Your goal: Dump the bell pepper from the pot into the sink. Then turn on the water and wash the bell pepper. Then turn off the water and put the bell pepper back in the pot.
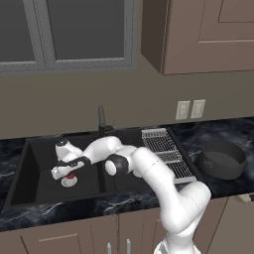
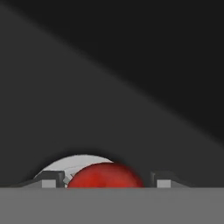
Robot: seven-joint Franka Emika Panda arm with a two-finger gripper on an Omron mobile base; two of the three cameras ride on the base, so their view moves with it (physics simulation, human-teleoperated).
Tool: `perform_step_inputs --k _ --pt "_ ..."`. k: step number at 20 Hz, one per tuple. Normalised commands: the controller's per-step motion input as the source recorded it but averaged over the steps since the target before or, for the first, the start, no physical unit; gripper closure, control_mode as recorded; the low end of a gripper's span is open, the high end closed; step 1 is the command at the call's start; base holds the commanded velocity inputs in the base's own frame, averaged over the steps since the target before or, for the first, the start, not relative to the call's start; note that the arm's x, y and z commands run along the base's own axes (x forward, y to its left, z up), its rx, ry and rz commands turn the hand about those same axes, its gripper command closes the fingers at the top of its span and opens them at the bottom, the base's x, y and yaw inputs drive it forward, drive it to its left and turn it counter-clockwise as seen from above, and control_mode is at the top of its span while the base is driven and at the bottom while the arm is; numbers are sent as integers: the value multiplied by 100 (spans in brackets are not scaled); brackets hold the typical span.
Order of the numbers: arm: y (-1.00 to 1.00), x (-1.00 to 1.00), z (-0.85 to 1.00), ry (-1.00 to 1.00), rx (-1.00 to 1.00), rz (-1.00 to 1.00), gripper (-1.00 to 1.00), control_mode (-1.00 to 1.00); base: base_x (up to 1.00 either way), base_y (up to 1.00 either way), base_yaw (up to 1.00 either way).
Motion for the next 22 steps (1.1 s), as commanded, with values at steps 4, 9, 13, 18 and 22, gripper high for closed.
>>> perform_step_inputs --k 4,9,13,18,22 --pt "-1 -17 0 2 0 0 100 -100 0 0 0" --pt "-12 -58 69 -6 1 0 100 -100 0 0 0" --pt "-19 -67 96 -12 0 0 100 -100 0 0 0" --pt "-34 -70 74 -5 0 -1 100 -100 0 0 0" --pt "-50 -87 58 0 0 -1 100 -100 0 0 0"
